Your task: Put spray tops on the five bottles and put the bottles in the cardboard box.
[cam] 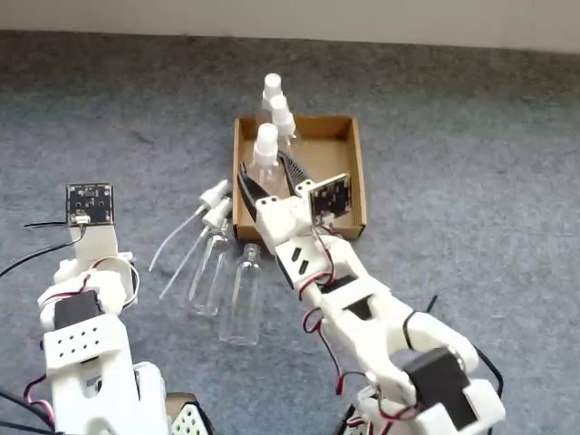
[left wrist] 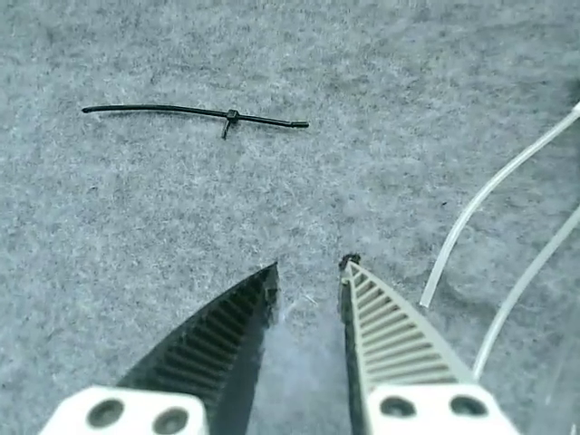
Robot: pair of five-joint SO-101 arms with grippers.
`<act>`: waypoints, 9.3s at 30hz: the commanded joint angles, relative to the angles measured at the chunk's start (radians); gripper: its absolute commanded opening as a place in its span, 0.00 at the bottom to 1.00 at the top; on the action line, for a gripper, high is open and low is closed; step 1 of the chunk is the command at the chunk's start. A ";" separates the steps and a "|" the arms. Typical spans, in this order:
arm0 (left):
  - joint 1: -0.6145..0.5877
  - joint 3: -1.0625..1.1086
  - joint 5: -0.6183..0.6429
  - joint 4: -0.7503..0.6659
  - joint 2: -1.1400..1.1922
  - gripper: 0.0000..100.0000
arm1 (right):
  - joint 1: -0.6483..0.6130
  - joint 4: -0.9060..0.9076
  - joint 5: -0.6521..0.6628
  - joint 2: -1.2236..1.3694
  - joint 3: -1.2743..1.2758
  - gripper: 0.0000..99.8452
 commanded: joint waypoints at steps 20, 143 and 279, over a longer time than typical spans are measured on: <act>0.016 -0.002 -0.009 -0.018 -0.013 0.11 | -0.001 -0.024 0.072 0.157 -0.077 0.01; 0.117 -0.412 -0.071 0.178 0.239 0.12 | 0.536 1.885 0.502 -0.228 -0.394 0.00; 0.389 -1.460 -0.103 0.480 1.158 0.23 | 0.697 2.020 0.563 -1.590 0.160 0.08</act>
